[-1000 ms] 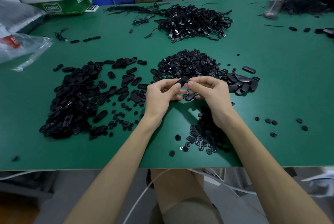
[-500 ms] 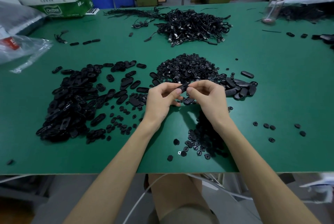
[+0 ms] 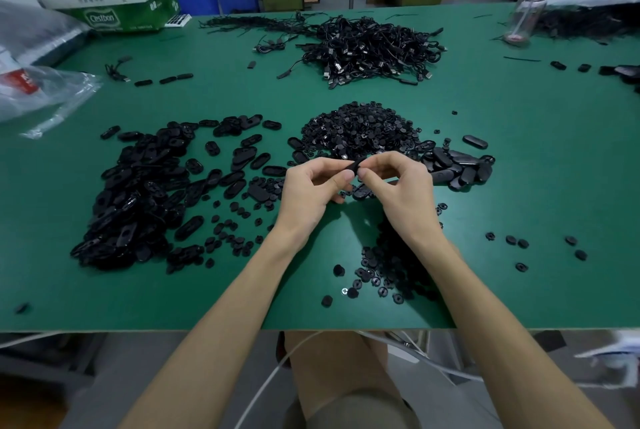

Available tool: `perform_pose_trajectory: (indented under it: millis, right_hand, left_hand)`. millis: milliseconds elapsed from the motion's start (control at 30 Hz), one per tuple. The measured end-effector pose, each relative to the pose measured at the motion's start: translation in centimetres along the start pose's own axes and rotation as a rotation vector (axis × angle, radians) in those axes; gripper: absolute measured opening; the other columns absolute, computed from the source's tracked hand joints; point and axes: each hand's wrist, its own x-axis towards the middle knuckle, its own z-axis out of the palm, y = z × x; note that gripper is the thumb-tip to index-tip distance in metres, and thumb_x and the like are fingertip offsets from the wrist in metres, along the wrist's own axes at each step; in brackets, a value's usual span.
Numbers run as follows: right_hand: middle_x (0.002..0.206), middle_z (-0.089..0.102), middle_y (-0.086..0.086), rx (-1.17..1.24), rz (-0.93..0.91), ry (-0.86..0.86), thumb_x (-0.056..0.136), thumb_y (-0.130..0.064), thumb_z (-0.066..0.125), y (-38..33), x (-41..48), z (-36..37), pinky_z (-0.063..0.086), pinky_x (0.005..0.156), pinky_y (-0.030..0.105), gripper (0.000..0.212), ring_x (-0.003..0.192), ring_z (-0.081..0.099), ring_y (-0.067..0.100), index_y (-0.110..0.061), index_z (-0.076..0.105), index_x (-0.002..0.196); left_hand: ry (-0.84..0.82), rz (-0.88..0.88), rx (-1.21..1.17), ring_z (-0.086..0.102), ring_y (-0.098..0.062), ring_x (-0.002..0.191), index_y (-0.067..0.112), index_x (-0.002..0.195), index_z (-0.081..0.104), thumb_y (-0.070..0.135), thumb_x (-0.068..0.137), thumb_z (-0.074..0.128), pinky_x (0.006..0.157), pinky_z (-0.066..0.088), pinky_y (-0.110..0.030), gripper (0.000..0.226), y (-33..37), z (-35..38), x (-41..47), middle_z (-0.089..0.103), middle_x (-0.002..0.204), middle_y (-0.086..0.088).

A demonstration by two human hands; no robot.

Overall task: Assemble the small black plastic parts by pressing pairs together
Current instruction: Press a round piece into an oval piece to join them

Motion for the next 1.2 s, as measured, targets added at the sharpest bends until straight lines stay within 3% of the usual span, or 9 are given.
perform_pose_trajectory:
  millis: [233,433,600,700,800,1033,1100,1200]
  right_hand:
    - [0.091,0.070,-0.002,-0.040,-0.093,0.023,0.092,-0.007,0.074,-0.42,-0.33,-0.14,0.049,0.075,0.021,0.007,0.085,0.065,0.011,-0.013,0.075,0.092]
    - [0.106,0.066,0.003,-0.080,-0.174,-0.126,0.097,0.000,0.062,-0.69,-0.55,0.41,0.049,0.074,0.020,0.028,0.090,0.062,0.013,-0.015,0.079,0.115]
    - [0.104,0.064,-0.001,-0.035,-0.146,-0.036,0.095,-0.004,0.064,-0.65,-0.37,0.20,0.049,0.075,0.015,0.033,0.093,0.063,0.005,-0.023,0.073,0.121]
    - [0.105,0.068,-0.003,-0.025,-0.080,-0.003,0.097,-0.013,0.069,-0.44,-0.11,0.00,0.055,0.081,0.026,0.021,0.093,0.066,0.005,-0.021,0.075,0.116]
    - [0.093,0.075,0.000,0.021,-0.033,-0.017,0.095,-0.011,0.071,-0.27,-0.07,-0.05,0.059,0.081,0.036,0.013,0.086,0.071,0.017,-0.013,0.077,0.107]
    - [0.092,0.073,-0.001,0.008,-0.077,-0.025,0.093,-0.007,0.073,-0.37,-0.34,0.12,0.055,0.073,0.019,0.012,0.083,0.070,0.010,-0.014,0.077,0.102]
    - [0.092,0.073,-0.001,0.008,-0.099,-0.037,0.092,-0.004,0.074,-0.45,-0.42,0.21,0.056,0.073,0.020,0.014,0.082,0.070,0.011,-0.015,0.077,0.101]
    - [0.090,0.073,0.001,0.026,-0.103,-0.062,0.089,-0.001,0.074,-0.53,-0.50,0.28,0.060,0.078,0.035,0.018,0.082,0.071,0.016,-0.014,0.076,0.102]
  left_hand:
    - [-0.017,-0.016,0.003,0.075,-0.018,0.081,0.014,0.108,0.078,0.012,0.093,0.076,0.067,0.058,-0.025,0.015,0.08,0.05,-0.03,0.080,0.092,-0.005]
    - [0.088,-0.053,-0.029,0.070,-0.012,0.073,0.008,0.100,0.076,0.013,0.095,0.074,0.065,0.055,-0.021,0.007,-0.04,0.01,0.06,0.076,0.080,-0.002]
    - [0.047,-0.041,0.038,0.067,-0.007,0.067,0.010,0.098,0.076,0.012,0.096,0.072,0.062,0.053,-0.021,0.005,0.23,0.21,-0.01,0.073,0.074,0.003]
    - [0.000,-0.022,0.072,0.069,-0.011,0.073,0.012,0.099,0.075,0.013,0.095,0.074,0.063,0.054,-0.024,0.005,0.45,0.37,-0.21,0.074,0.078,0.003]
    - [0.000,0.004,0.106,0.069,-0.010,0.071,0.010,0.100,0.075,0.012,0.094,0.074,0.064,0.055,-0.025,0.006,0.52,0.45,-0.34,0.075,0.077,0.002]
    - [-0.007,-0.018,0.139,0.069,-0.010,0.073,0.001,0.104,0.073,0.002,0.095,0.068,0.066,0.055,-0.023,0.010,0.64,0.59,-0.36,0.074,0.082,-0.007]
    - [0.008,-0.029,0.136,0.069,-0.015,0.074,0.001,0.100,0.073,0.000,0.093,0.068,0.068,0.058,-0.031,0.009,0.66,0.57,-0.34,0.074,0.082,-0.010]
    - [0.024,-0.034,0.125,0.068,-0.022,0.076,0.009,0.091,0.073,0.004,0.086,0.068,0.078,0.060,-0.044,0.009,0.79,0.61,-0.47,0.075,0.085,-0.019]
